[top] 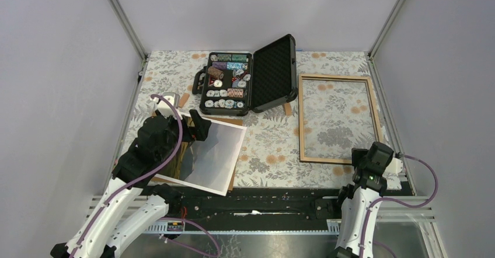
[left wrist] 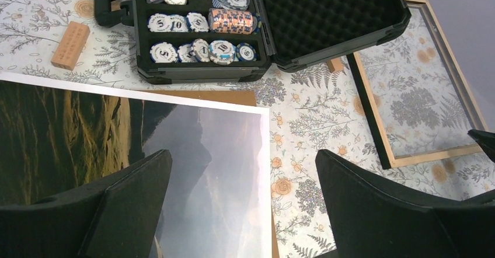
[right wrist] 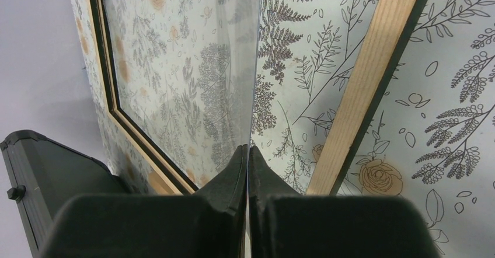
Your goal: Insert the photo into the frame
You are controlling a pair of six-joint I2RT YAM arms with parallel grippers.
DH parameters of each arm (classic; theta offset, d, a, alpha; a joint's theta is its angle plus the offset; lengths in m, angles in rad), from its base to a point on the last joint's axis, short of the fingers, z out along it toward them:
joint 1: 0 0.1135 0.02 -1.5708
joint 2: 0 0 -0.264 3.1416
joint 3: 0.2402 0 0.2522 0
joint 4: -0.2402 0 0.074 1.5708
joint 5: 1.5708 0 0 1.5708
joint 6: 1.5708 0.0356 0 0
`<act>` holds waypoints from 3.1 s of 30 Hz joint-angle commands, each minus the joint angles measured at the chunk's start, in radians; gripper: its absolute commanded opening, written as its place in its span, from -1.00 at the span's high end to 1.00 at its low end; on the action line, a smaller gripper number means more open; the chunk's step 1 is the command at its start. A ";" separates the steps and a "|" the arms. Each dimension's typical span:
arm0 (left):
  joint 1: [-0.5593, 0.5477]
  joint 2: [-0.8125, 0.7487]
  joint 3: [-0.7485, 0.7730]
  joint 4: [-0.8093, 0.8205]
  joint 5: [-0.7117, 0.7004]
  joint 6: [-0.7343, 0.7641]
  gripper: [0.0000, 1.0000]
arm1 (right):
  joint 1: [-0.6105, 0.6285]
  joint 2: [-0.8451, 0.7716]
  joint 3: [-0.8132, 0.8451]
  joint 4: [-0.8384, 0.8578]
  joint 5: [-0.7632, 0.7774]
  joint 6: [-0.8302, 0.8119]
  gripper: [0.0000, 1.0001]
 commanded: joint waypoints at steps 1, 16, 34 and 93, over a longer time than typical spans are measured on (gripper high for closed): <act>-0.019 -0.011 -0.004 0.055 -0.031 0.015 -0.97 | 0.001 0.027 0.014 0.038 0.015 0.005 1.00; -0.028 -0.002 -0.003 0.055 -0.040 0.016 -0.97 | 0.000 0.071 -0.044 0.329 -0.166 -0.082 0.22; -0.027 0.026 0.001 0.045 -0.056 0.013 -0.97 | 0.001 0.229 -0.054 0.660 -0.188 0.016 -0.03; -0.026 -0.009 -0.003 0.051 -0.079 0.010 -0.97 | 0.033 0.639 0.160 0.664 -0.180 -0.085 -0.06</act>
